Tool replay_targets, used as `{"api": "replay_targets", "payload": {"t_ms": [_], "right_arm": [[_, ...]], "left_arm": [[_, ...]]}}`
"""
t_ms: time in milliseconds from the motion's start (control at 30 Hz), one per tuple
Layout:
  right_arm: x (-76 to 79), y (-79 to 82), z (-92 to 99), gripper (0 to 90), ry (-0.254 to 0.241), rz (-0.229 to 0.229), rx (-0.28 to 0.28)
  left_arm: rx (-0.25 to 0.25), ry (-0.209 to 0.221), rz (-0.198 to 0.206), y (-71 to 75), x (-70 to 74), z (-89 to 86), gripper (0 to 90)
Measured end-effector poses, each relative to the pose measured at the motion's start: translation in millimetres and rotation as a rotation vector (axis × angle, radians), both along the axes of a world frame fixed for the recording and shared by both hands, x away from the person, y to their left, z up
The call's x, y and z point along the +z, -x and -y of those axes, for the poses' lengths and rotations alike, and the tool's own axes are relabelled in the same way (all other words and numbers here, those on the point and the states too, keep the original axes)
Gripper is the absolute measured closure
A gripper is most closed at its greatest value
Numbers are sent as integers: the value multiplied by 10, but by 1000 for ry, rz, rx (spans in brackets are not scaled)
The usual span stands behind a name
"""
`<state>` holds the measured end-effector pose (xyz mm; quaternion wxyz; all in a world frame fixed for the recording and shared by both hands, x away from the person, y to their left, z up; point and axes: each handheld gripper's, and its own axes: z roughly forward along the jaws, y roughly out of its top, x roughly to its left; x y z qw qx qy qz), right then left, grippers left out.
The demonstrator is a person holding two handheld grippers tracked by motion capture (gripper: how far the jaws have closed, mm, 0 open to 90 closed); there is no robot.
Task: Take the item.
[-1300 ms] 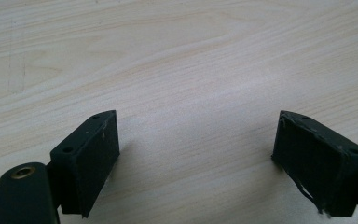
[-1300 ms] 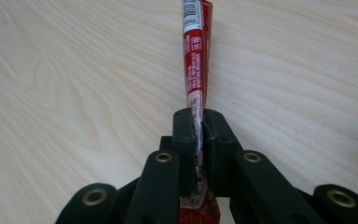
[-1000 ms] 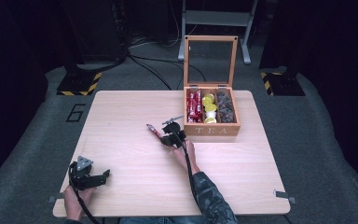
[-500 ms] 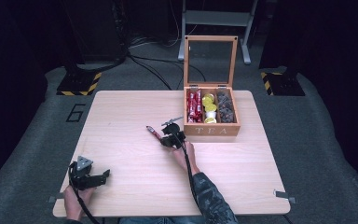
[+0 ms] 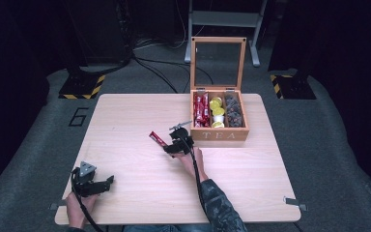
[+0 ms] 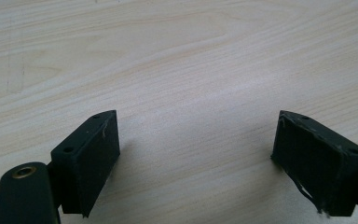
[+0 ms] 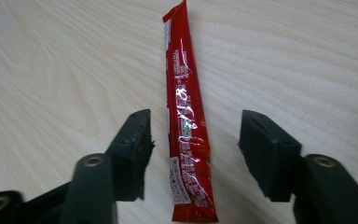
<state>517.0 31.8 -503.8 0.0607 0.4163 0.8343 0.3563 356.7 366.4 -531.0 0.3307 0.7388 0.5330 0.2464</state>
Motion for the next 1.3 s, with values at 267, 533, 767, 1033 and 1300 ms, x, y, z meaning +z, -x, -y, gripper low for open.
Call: {"api": "replay_targets", "payload": {"t_ms": [267,533,767,1033,1300], "right_arm": [[74,95,81,176,-16,19,30],[185,346,215,121,-22,83,52],[275,576,400,89,-32,115,51],[342,768,651,51,-33,149,24],[356,914,940,50,-24,175,-42]], "left_arm": [[0,-3,0,2,2,3,144],[0,-2,1,2,1,3,144],[0,0,1,2,0,4,144],[-1,-3,0,4,2,5,144],[-1,-3,0,4,2,5,144]]}}
